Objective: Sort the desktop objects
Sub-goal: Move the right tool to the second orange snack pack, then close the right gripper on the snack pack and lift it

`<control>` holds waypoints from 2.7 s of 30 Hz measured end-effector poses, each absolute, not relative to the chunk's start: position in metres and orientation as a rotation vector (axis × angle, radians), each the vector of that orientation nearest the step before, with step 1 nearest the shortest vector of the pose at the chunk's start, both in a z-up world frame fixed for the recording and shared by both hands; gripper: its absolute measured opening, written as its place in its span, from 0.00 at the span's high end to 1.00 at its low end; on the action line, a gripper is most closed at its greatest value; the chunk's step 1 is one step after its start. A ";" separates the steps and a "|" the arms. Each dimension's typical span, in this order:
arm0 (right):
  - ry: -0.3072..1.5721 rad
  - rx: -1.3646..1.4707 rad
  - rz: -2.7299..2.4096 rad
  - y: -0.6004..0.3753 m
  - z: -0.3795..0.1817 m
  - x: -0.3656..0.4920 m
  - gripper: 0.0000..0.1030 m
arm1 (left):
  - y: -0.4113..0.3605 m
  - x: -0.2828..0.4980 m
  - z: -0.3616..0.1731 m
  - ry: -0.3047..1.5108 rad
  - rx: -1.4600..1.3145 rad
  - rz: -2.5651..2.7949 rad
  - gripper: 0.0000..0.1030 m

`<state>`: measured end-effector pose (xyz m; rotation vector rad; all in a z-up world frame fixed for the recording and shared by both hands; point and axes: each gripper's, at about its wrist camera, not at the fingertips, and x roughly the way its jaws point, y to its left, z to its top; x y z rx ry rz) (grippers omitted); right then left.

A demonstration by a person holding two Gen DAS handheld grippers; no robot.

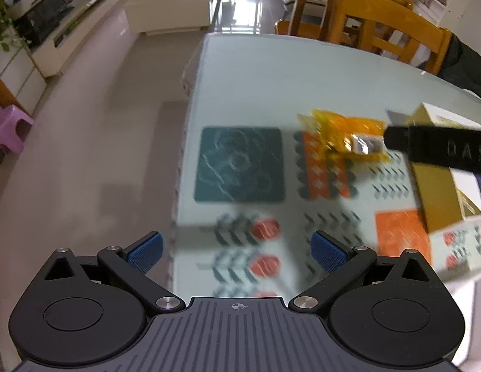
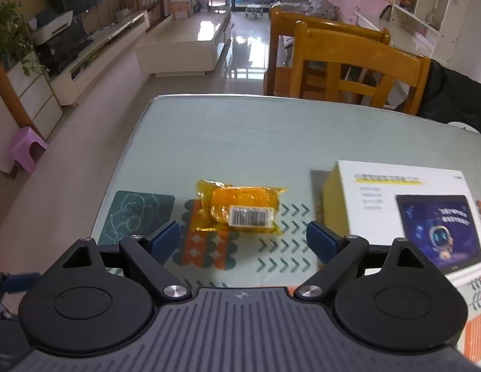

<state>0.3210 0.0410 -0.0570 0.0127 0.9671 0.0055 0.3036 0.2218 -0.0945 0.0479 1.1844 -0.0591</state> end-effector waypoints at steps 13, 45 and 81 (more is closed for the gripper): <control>1.085 0.035 0.015 0.042 -0.117 0.385 0.00 | 0.245 0.354 -0.123 1.214 0.009 -0.052 0.00; 1.119 -0.025 0.047 0.049 -0.157 0.400 0.10 | 0.240 0.333 -0.121 1.231 -0.029 -0.074 0.00; 0.857 0.005 -0.177 -0.073 -0.018 0.181 0.12 | 0.109 0.205 -0.067 1.172 0.070 -0.169 0.00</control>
